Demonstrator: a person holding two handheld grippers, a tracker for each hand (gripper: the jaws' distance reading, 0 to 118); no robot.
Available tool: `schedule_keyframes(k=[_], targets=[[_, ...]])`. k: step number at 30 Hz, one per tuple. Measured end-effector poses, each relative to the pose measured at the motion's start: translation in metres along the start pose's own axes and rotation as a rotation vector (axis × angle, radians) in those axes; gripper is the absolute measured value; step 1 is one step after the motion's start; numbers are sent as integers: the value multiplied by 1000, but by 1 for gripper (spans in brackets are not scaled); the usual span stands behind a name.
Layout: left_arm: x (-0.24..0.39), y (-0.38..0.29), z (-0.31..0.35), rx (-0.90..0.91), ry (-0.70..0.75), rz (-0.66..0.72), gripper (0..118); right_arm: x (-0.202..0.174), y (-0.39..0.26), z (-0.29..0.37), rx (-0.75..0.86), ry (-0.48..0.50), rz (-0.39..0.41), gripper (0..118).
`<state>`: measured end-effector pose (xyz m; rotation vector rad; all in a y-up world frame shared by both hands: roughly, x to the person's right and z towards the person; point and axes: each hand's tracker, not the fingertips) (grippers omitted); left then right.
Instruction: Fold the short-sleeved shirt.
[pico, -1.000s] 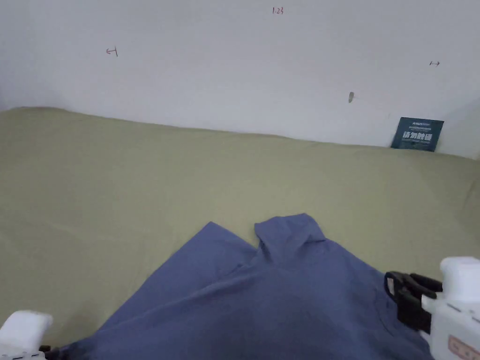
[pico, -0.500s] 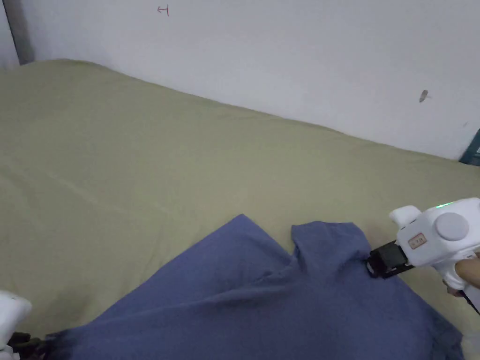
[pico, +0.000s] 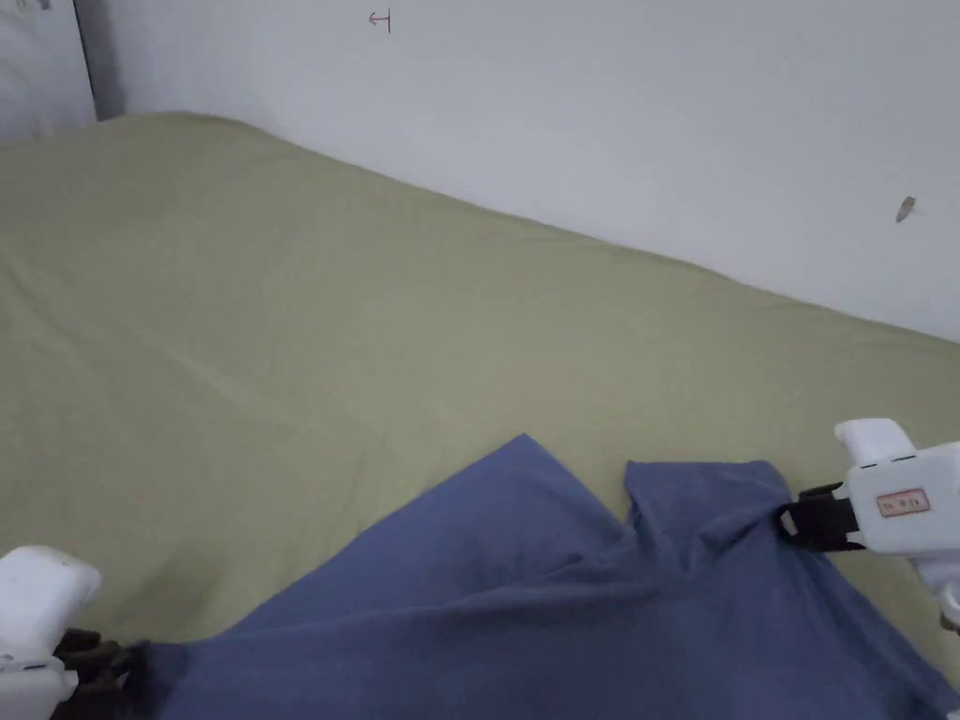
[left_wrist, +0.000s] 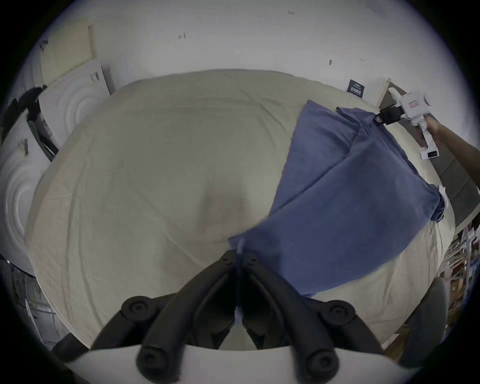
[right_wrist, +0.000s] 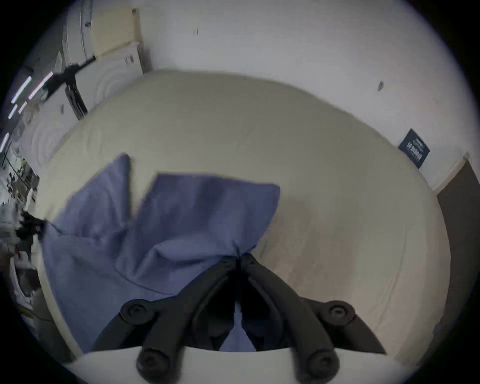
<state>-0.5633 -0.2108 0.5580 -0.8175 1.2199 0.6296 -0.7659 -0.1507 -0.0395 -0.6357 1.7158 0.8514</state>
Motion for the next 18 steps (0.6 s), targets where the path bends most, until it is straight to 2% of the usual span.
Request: schedule_keyframes(k=[1,2,6,9,10,13,14,18], targets=[[-2,3,3,-4,-11,6,3,1,1,17,36,34,-34,2],[-4,8,10,24,-4,15,3,1,2,30,78,12,-46,2],[-9,41,49,162,-67,54,3,-6,10,107,224,1,-13,2],[-14,77,67,234,-73,18,3,-8,19,164,308,-72,15,2],[-14,89,73,243,-76,6,3,-4,18,180,334,-110,-18,2],[-12,137,94,337,-65,-36,3,4,31,230,399,-155,-15,2],[-12,154,100,361,-68,-44,3,3,36,243,415,-203,-21,2],[-8,223,119,418,-53,-49,3,22,61,282,476,-301,-35,2]])
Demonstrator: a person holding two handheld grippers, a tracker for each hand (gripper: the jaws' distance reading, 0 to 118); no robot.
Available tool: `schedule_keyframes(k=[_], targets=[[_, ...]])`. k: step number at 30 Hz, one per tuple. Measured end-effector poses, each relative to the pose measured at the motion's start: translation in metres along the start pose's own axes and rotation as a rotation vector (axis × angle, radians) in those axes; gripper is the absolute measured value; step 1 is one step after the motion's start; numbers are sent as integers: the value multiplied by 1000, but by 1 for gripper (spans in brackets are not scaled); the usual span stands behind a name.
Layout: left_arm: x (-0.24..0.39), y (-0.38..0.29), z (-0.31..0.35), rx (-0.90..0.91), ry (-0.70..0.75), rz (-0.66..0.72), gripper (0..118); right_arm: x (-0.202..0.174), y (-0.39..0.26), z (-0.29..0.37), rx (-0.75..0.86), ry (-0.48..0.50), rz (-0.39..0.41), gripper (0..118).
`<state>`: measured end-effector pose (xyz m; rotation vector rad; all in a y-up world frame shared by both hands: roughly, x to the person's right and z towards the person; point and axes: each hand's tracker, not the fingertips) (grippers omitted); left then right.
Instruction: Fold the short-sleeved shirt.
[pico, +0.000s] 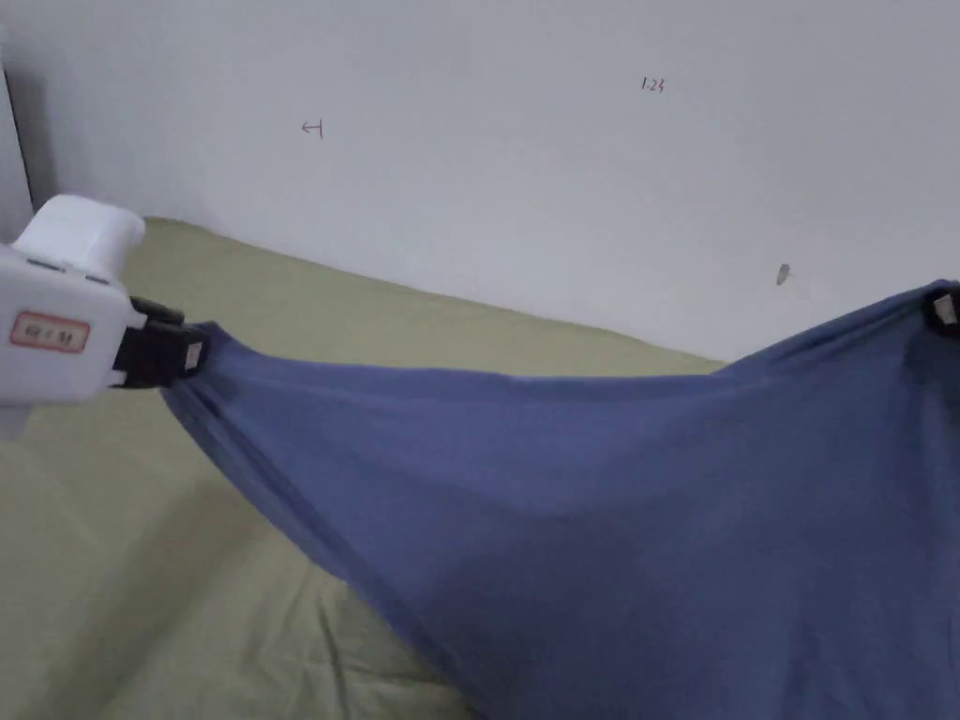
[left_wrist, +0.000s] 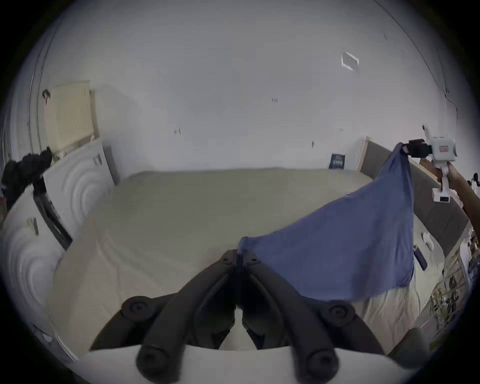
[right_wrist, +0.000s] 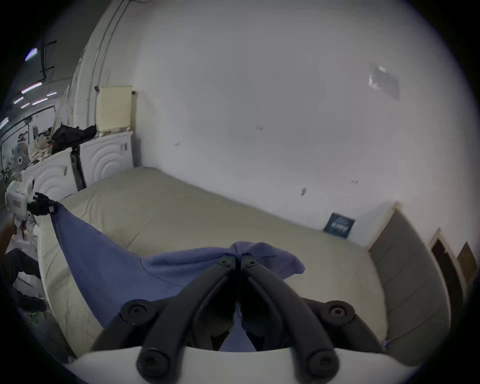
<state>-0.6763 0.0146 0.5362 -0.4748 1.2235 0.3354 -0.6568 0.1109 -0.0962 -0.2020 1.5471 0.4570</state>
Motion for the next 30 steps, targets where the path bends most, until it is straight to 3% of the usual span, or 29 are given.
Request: schedule_keyframes(k=[6,13,18,21,24,30], targets=[[19,87,-29,59,18,-69,3,18,51,4,129,-107,-12,2],[17,172,-62,168,54,-32,3,56,102,-34,222,-212,-93,2],[11,220,-71,229,66,-27,3,57,142,-40,272,-289,-50,2],[1,249,-80,288,110,-36,3,53,161,-30,342,-265,-93,2],[-1,265,-72,306,135,-51,3,48,183,-24,389,-281,-51,2],[-10,264,-62,332,160,-25,3,38,183,-9,410,-255,-46,2]])
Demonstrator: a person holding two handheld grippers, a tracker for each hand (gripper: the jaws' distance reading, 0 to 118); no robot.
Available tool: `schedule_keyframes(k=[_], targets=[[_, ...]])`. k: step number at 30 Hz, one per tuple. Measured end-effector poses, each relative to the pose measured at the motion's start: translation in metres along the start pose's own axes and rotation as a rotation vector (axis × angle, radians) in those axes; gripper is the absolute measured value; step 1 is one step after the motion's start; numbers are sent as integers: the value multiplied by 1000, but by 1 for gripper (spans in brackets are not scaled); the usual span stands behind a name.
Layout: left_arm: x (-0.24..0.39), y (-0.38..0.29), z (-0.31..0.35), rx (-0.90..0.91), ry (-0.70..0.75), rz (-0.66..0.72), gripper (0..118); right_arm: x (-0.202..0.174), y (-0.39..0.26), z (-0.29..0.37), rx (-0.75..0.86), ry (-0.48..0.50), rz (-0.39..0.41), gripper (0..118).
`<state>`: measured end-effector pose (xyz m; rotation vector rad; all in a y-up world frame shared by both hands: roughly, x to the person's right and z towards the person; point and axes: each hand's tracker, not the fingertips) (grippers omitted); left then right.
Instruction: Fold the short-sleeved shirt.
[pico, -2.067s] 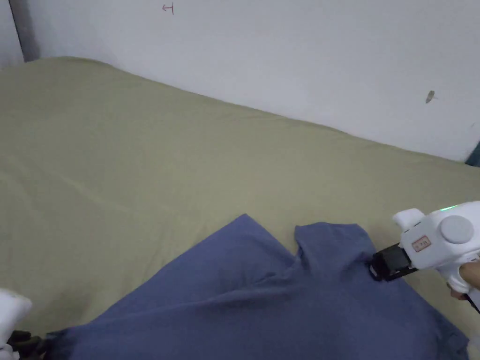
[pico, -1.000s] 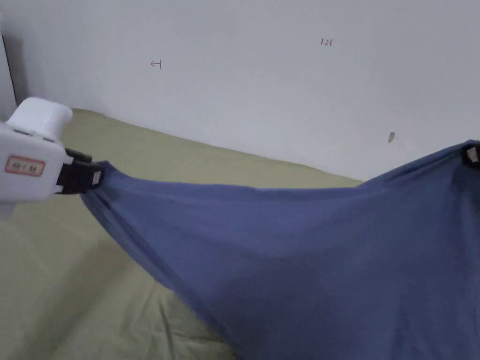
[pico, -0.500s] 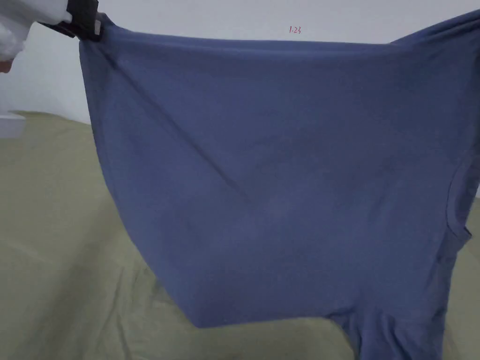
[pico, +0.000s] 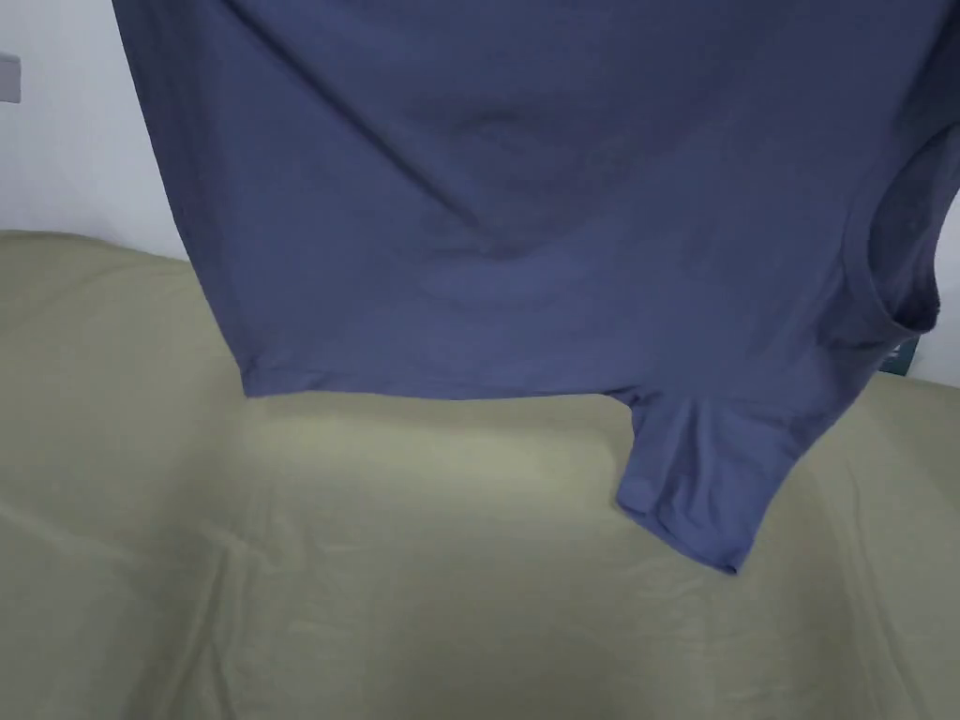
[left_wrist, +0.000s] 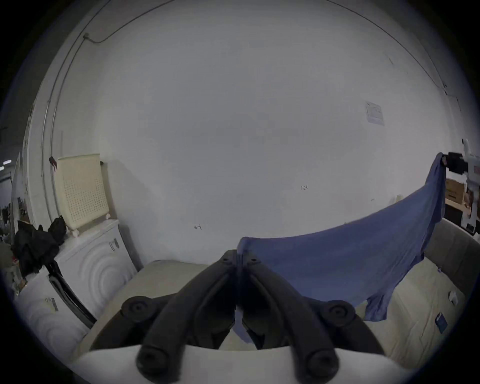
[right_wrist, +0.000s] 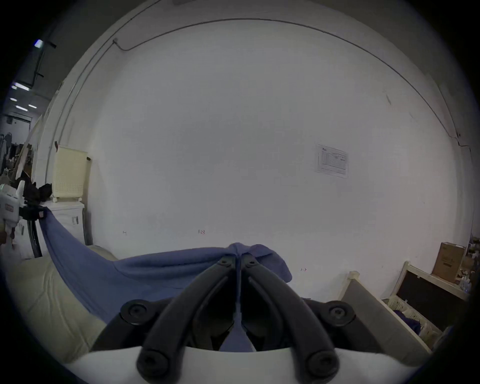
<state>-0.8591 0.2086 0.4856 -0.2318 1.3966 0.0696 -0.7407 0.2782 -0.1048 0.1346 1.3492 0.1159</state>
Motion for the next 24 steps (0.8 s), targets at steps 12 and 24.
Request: schedule_keyframes(k=[12,24], targets=[[6,-98,51,-86,-95,-62,3,-14,-90,98,-109,139,44,2],[18,-202,154,-148,-185,-47,3,-3,-184,226,-241,228,-4,2]])
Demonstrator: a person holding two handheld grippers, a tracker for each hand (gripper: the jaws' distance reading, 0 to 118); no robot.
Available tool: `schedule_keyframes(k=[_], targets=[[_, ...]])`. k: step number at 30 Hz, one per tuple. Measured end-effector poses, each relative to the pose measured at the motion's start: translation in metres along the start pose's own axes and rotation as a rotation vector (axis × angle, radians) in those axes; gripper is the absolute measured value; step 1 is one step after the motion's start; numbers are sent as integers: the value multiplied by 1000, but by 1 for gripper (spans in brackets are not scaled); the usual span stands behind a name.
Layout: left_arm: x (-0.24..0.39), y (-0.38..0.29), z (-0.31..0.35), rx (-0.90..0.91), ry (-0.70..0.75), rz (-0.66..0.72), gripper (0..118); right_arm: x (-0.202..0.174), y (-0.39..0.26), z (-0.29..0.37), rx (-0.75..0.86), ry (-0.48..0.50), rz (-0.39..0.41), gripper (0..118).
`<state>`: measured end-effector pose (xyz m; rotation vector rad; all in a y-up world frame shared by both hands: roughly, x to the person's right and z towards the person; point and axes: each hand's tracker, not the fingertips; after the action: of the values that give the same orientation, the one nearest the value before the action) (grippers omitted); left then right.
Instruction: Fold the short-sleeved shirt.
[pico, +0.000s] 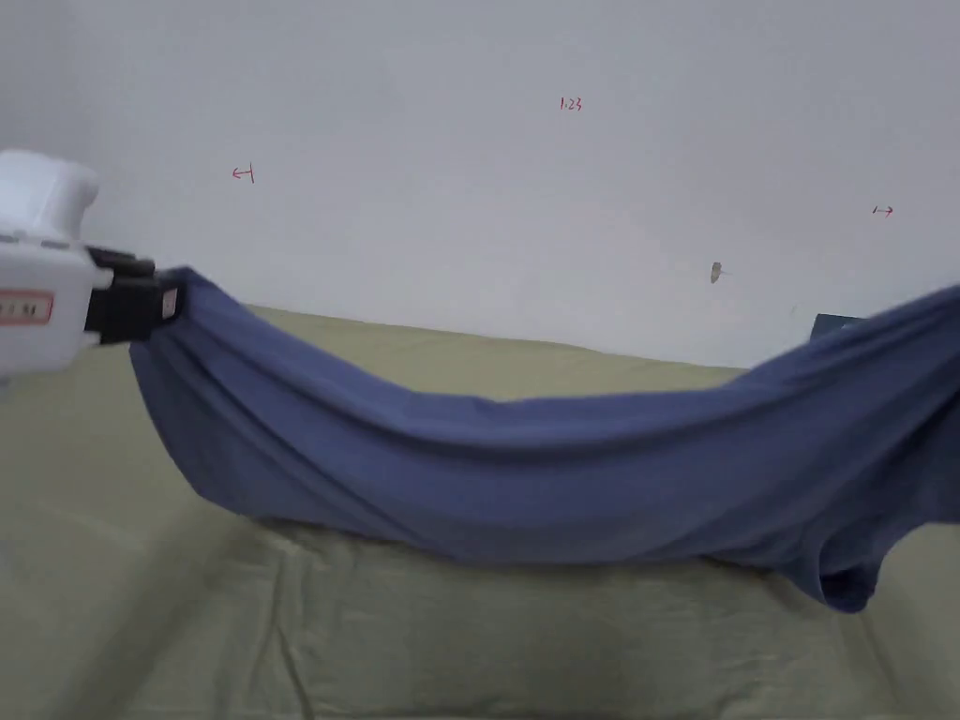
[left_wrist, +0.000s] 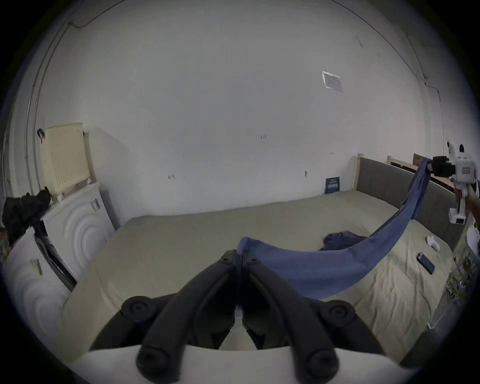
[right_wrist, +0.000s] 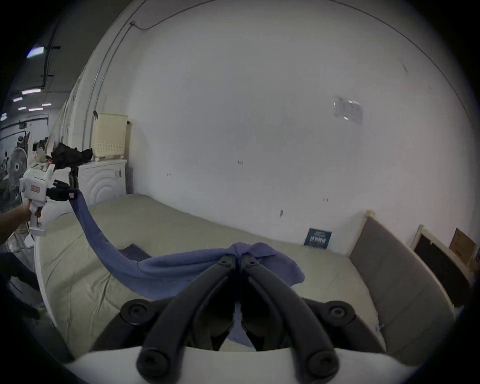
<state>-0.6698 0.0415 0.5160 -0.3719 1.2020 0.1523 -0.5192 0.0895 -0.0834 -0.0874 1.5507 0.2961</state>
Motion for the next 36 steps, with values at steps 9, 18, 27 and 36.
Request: schedule_keyframes(k=[9,18,27,36], targets=[[-3,-118,72,-88,-48,199,3,-10,-120,73,-87,-1,-143,2],[0,-227,105,-234,-94,244,3,-36,-213,134,-205,-1,-263,2],[15,-271,116,-353,-98,296,6,-46,-273,138,-396,-2,-279,3],[18,-296,148,-428,20,378,93,-56,-276,166,-477,-150,-353,83]])
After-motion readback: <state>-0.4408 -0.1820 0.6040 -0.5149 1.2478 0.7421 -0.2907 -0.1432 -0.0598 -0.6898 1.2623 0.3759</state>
